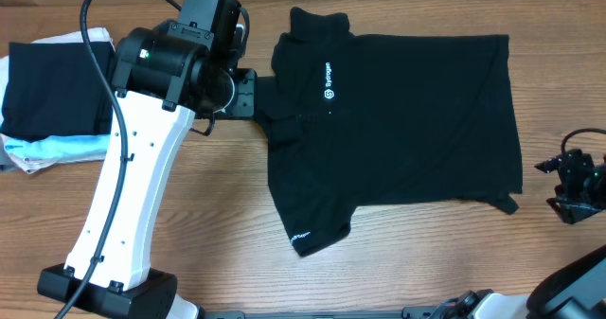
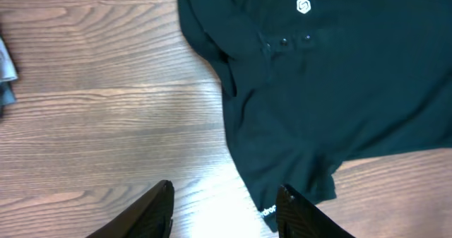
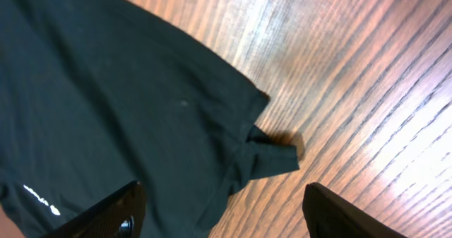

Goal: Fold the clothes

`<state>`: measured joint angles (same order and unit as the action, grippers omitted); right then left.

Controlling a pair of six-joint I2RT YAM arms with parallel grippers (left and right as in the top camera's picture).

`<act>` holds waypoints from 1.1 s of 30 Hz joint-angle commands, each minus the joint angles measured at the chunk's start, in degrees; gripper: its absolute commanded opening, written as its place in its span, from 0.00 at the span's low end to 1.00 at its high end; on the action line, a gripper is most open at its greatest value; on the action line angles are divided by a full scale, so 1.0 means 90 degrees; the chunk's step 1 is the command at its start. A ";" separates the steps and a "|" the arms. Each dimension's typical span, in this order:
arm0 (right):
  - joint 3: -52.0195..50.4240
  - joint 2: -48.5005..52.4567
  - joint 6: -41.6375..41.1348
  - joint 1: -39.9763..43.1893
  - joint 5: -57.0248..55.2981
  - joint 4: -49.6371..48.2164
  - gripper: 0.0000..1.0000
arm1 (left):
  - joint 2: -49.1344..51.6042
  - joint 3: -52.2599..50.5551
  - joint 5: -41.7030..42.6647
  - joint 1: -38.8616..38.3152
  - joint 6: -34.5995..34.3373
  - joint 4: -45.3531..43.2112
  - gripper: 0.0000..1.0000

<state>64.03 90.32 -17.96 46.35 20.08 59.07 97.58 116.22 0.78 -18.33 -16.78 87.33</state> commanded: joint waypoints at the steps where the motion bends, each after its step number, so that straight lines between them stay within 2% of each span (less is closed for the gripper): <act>1: -0.0226 0.0359 0.0005 0.0007 0.0308 -0.0019 0.76 | 0.0141 -0.0041 -0.0447 0.0039 -0.0170 -0.0024 0.50; 7: -0.0250 0.0627 -0.0182 0.0007 0.0274 0.0165 0.93 | 0.0296 -0.0121 -0.0580 0.0046 -0.0185 -0.0024 0.53; 13: -0.0274 0.0627 -0.0185 -0.0066 0.0282 0.0403 0.94 | 0.0440 -0.0629 -0.0342 0.0046 -0.0182 -0.0029 0.52; 16: -0.0401 0.0627 -0.0206 -0.0223 0.0279 0.0321 0.95 | 0.0444 -0.1141 0.0464 0.0034 -0.0095 -0.0119 0.51; 20: -0.0466 0.0629 -0.0233 -0.0398 0.0187 0.0158 0.97 | 0.0444 -0.1948 0.1836 -0.0041 0.0469 -0.0221 0.52; 28: -0.0466 0.0629 -0.0352 -0.0398 0.0112 -0.0005 0.97 | 0.0444 -0.3441 0.1880 -0.0692 0.0556 -0.0386 0.51; 33: -0.0466 0.0629 -0.0350 -0.0398 0.0109 -0.0102 0.97 | 0.0444 -0.4469 0.1880 -0.1494 -0.0279 -0.0986 0.54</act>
<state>59.99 96.18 -20.82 42.76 21.56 58.61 101.30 79.50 16.05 -28.77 -14.87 79.96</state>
